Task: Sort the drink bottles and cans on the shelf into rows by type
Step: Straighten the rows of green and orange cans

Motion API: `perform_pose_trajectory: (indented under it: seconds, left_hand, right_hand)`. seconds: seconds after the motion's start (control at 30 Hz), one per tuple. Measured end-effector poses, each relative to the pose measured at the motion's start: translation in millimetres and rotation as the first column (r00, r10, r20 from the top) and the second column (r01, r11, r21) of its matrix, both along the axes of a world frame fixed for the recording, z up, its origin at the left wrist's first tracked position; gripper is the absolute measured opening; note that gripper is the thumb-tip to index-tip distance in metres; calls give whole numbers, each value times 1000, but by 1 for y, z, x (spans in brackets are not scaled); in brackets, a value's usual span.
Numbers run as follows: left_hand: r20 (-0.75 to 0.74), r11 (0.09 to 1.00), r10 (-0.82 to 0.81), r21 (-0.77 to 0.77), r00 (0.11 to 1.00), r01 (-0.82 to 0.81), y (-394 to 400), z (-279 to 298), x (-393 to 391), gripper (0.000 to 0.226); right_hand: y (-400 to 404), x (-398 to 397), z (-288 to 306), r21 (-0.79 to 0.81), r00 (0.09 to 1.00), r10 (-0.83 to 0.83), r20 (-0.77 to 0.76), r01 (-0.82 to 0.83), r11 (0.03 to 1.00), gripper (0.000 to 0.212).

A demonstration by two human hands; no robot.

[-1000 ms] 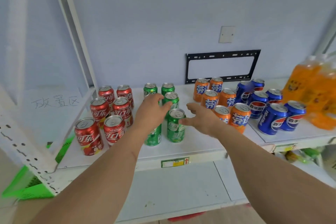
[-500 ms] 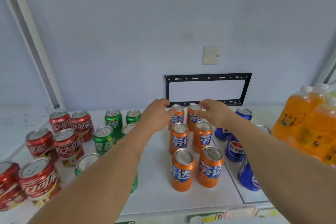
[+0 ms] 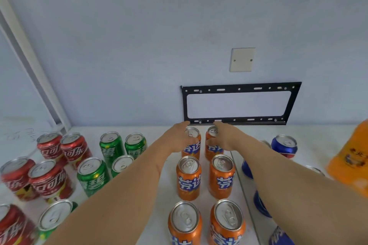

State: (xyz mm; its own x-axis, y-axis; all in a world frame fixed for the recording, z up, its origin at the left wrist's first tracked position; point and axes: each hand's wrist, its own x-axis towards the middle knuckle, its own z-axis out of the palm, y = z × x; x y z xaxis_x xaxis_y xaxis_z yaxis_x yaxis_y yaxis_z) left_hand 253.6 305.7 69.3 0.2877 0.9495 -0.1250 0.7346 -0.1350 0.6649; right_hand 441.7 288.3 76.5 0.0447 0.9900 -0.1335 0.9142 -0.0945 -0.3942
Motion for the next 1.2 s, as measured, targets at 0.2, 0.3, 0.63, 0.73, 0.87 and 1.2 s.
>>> perform_pose_trajectory:
  seconds: [0.2,0.3,0.63,0.73,0.87,1.2]
  left_hand:
    - [12,1000,-19,-14,1000,19,9,-11,-1,71]
    - [29,999,-23,-29,999,24,11,-10,-1,69]
    - [-102,999,-38,32,994,41,-61,13,-13,54]
    - [-93,982,-182,-70,979,176,-91,7,-17,38]
    - [11,987,-139,-77,990,139,-103,-1,-21,48]
    - [109,997,-31,-63,994,37,-114,-5,-21,69]
  right_hand:
    - [5,2,-4,12,999,29,35,-30,999,75]
    - [2,1,-3,9,1000,24,12,-24,1000,74]
    - [-75,1,35,-15,994,33,-103,-35,999,71]
    - [-101,0,33,-126,990,82,-116,-97,987,69]
    - [-110,-4,21,-182,990,35,-137,-60,982,79]
    - [-123,-8,7,-62,970,-86,-229,73,995,82]
